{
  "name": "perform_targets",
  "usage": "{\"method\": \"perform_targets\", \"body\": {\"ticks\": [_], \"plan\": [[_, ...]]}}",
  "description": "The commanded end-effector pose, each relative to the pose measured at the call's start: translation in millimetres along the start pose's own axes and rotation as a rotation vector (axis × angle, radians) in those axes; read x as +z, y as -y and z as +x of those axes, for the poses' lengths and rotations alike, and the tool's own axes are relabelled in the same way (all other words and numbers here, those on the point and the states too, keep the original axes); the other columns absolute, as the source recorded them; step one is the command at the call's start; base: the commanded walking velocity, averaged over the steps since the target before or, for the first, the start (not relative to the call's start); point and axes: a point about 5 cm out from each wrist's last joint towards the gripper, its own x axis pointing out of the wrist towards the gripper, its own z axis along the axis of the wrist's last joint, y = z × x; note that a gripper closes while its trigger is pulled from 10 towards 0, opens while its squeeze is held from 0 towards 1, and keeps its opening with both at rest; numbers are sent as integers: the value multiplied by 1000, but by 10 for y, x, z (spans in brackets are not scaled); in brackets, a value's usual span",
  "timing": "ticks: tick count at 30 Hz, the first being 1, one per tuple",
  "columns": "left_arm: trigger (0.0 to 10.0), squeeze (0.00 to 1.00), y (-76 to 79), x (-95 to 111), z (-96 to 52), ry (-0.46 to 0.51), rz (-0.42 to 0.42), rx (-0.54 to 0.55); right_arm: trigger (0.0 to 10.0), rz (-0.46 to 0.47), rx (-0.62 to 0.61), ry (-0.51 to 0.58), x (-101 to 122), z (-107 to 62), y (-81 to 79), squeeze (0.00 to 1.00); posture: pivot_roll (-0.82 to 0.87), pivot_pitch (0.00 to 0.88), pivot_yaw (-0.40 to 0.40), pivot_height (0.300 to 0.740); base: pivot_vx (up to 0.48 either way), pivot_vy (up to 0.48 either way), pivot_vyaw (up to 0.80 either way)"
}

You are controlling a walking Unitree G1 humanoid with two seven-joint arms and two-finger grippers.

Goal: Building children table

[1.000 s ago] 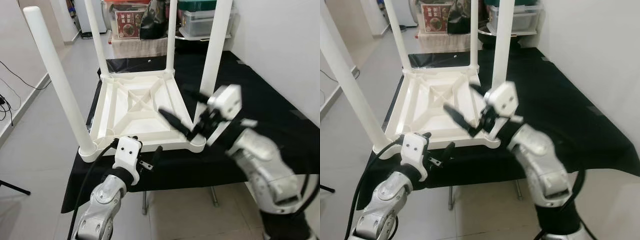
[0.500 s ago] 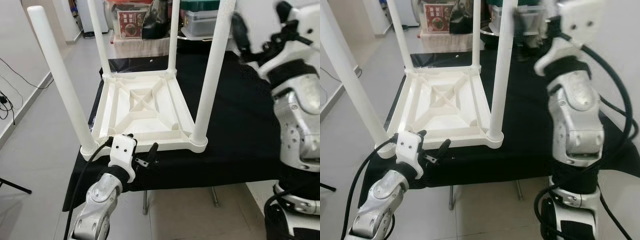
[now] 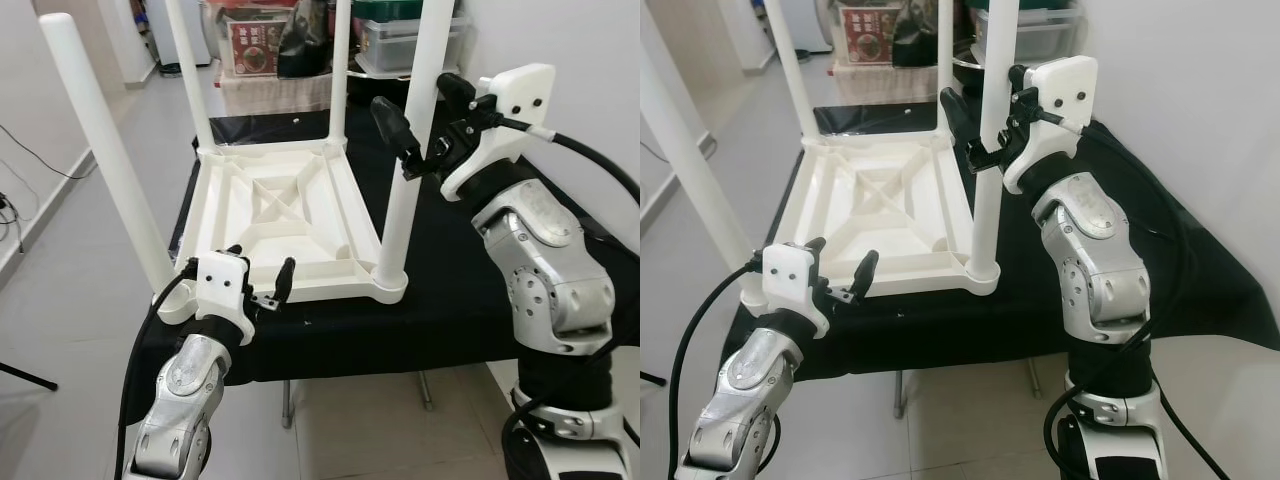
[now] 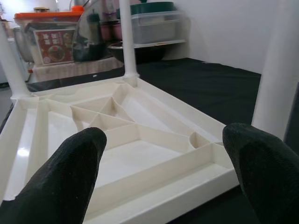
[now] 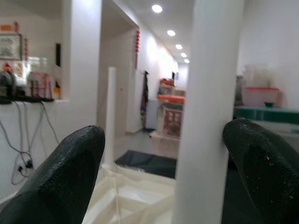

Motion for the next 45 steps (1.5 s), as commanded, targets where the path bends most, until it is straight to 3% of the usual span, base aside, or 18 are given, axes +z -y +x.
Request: {"method": "perform_targets", "body": {"ticks": [1, 7, 17, 22, 27, 31, 36, 41, 45], "plan": [[10000, 0, -7, 7, -23, -6, 5, 10, 10000, -12, -40, -78, -152, 37, 26, 0, -34, 78, -22, 740, 0, 0, 0], [10000, 0, 0, 46, -27, 1, 5, 6, 10000, -1, -65, -117, -254, 104, 49, 0, -22, 92, -26, 740, 0, 0, 0], [10000, 0, 16, 67, -109, -14, 22, -1, 10000, 72, 28, -93, -246, 271, 78, 0, 4, 127, -31, 740, 0, 0, 0], [10000, 0, 19, 81, -145, -20, 35, -5, 10000, 63, 59, -61, -92, 435, 85, 0, 17, 142, -36, 740, 0, 0, 0], [10000, 0, 0, 109, -196, -27, 45, 2, 10000, 47, 60, -29, 132, 527, 212, 0, 34, 165, -47, 740, 0, 0, 0], [10000, 0, -25, 121, -257, -39, 57, 11, 10000, 13, 57, -25, 287, 514, 348, 0, 32, 174, -52, 740, 0, 0, 0], [10000, 0, -60, 116, -292, -49, 70, 18, 10000, -50, 25, -77, 355, 435, 391, 0, 14, 172, -55, 740, 0, 0, 0], [10000, 0, -85, 113, -263, -48, 77, 32, 10000, -10, -20, -113, 339, 301, 223, 0, -14, 152, -54, 740, 0, 0, 0], [10000, 0, -85, 149, -222, -30, 76, 32, 10000, 17, -17, -127, 316, 264, 180, 0, -16, 146, -54, 740, 0, 0, 0]]}}
